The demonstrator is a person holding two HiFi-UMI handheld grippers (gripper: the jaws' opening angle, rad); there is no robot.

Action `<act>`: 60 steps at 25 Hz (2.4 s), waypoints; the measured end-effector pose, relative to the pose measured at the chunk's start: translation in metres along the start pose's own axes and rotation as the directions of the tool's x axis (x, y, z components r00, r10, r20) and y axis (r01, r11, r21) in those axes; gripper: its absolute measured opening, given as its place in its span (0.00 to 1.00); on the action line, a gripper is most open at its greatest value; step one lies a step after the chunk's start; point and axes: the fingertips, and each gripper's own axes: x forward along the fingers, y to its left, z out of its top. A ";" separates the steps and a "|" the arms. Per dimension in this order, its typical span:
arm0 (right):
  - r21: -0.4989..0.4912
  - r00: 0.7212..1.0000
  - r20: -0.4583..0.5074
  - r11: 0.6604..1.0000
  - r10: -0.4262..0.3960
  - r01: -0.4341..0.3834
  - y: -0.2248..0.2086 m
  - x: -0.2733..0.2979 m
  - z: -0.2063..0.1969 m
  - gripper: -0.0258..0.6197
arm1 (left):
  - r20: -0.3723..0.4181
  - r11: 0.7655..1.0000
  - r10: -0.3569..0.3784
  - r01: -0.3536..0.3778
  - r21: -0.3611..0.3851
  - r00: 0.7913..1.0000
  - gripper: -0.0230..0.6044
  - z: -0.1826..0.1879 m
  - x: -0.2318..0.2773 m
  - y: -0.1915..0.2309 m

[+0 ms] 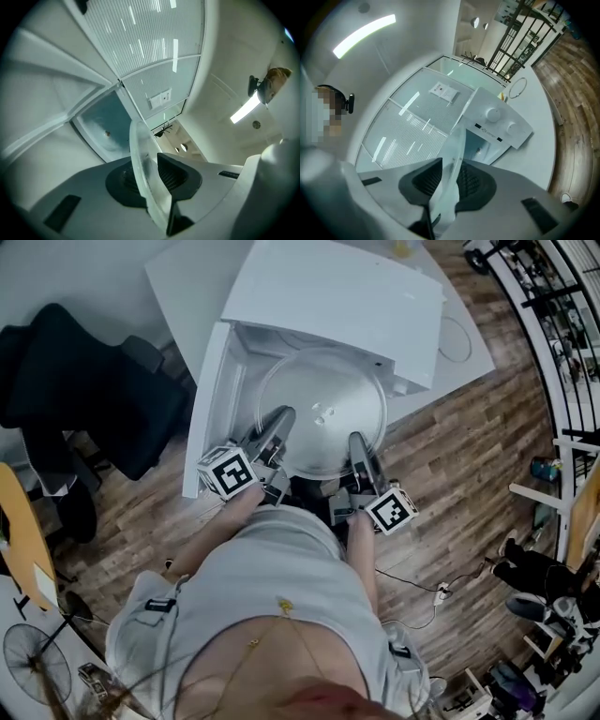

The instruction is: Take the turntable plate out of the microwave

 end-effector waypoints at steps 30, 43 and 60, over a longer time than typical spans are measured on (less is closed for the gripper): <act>0.027 0.992 -0.122 1.000 0.012 -0.009 -0.005 0.105 0.081 0.18 | 0.038 0.993 0.116 -0.116 -0.011 0.993 0.19 0.079 0.086 0.001; -0.055 0.969 -0.235 0.994 0.080 -0.096 0.003 0.128 0.062 0.42 | 0.095 0.981 0.174 -0.163 -0.106 0.980 0.17 0.099 0.097 0.020; 0.150 0.966 -0.216 0.982 0.143 -0.112 0.008 0.106 0.038 0.14 | -0.103 0.961 0.072 -0.041 0.272 0.992 0.56 0.072 0.096 -0.001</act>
